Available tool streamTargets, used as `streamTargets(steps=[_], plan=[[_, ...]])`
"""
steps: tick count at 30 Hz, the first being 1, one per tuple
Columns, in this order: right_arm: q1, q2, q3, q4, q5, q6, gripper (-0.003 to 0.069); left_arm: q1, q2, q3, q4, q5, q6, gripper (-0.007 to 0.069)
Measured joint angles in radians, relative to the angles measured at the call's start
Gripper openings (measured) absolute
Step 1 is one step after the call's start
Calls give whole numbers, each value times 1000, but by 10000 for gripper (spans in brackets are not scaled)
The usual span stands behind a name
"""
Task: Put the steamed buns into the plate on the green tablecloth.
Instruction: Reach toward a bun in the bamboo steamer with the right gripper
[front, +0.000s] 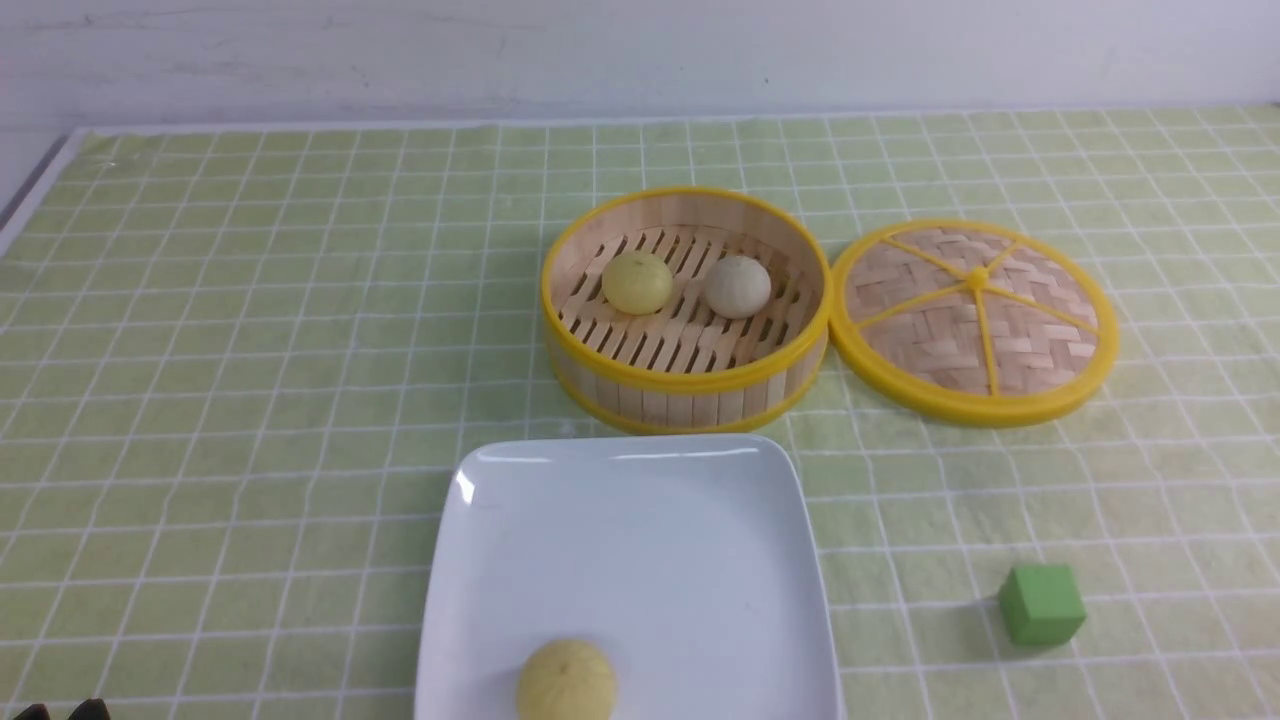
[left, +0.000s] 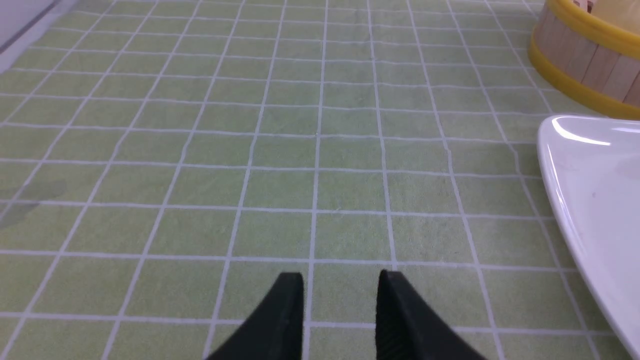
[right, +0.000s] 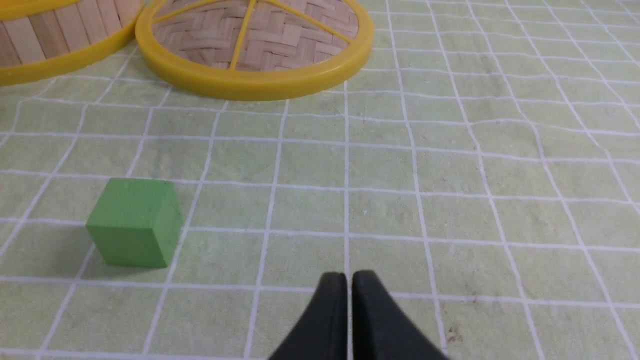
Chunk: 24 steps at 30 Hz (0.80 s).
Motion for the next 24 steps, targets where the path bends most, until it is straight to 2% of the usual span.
streamTargets(steps=[8,10,13,15,18,22,24], plan=[[0,0,1,0,-8,0,39,0,0,0,-7,-1,-6,241],[0,0,2,31,-16,17,41,0,0,0,-67,-1,-51,241],[0,0,4,157,-21,103,41,0,0,0,-231,-1,-177,241],[0,0,8,333,-26,201,41,0,0,1,-428,3,-330,241],[0,0,11,552,-29,318,46,0,0,2,-630,9,-499,241],[0,0,11,691,-51,360,52,0,0,2,-720,7,-575,241],[0,0,11,710,-73,361,58,0,0,2,-729,7,-582,241]])
